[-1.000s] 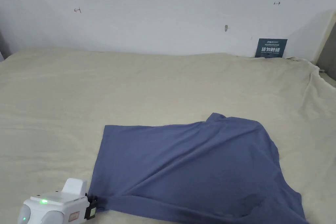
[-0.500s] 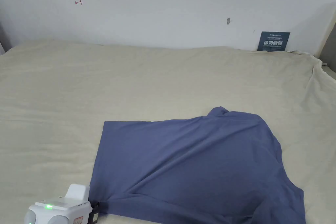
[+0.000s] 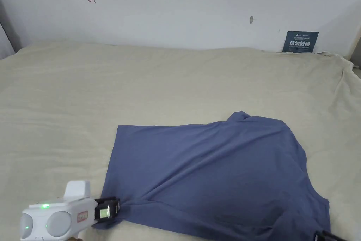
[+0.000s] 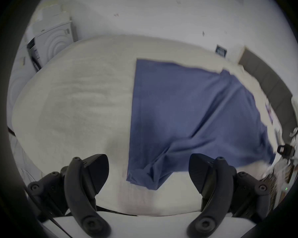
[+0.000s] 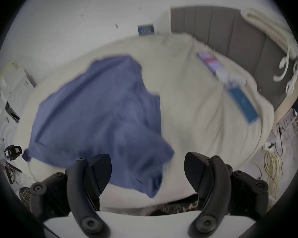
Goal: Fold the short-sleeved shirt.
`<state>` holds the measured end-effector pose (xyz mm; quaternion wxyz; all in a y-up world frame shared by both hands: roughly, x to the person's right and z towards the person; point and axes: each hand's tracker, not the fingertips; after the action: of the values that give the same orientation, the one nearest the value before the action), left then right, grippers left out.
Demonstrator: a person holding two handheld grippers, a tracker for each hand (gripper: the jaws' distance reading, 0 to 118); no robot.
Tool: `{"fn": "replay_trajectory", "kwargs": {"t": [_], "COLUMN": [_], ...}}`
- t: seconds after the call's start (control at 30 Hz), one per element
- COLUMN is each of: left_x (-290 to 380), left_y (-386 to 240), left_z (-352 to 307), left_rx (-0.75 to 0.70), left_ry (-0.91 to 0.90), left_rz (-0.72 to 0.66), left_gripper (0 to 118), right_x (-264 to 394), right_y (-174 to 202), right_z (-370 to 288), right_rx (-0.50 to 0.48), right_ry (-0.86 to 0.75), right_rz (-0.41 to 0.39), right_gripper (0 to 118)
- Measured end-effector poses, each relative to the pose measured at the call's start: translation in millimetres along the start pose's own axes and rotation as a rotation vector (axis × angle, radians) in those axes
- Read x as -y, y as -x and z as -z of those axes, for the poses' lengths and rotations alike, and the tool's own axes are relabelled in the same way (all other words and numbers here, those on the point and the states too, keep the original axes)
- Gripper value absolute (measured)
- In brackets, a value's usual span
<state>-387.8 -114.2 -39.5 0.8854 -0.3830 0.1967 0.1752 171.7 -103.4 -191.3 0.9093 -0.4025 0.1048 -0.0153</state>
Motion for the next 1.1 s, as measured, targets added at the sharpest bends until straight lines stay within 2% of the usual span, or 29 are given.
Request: {"fn": "replay_trajectory", "kwargs": {"t": [0.1,0.3,0.43,0.53,0.6,0.63,0.67,0.7,0.73,1.1], "left_x": [-24,-59,-68,-69,-69,-68,-66,-65,-64,-78], "left_y": [-4,-31,-50,-57,-59,-60,-61,-61,-60,-64], "left_z": [-35,-95,-114,-118,-116,-117,-117,-115,-112,-82], "left_rx": [0.03,-0.005,-0.054,-0.046,-0.028,-0.013,0.017,0.038,0.05,0.072], "left_ry": [-0.115,-0.336,-0.448,-0.501,-0.523,-0.533,-0.542,-0.546,-0.539,-0.439], "left_rz": [-0.054,0.023,0.049,0.037,0.034,0.03,0.022,0.014,0.009,0.077], "left_gripper": [100,100,97,78,55,41,19,6,0,0], "right_x": [-33,-70,-77,-76,-75,-75,-74,-74,-73,-83], "right_y": [11,37,56,67,72,71,73,74,75,70], "right_z": [-39,-91,-106,-110,-112,-110,-110,-110,-110,-90], "right_rx": [-0.042,-0.11,-0.099,-0.091,-0.095,-0.096,-0.097,-0.097,-0.097,-0.11], "right_ry": [-0.149,-0.385,-0.468,-0.489,-0.497,-0.501,-0.503,-0.505,-0.507,-0.501], "right_rz": [-0.015,-0.064,-0.108,-0.144,-0.152,-0.158,-0.162,-0.167,-0.171,-0.176], "right_gripper": [90,90,88,81,63,50,30,10,0,0]}}
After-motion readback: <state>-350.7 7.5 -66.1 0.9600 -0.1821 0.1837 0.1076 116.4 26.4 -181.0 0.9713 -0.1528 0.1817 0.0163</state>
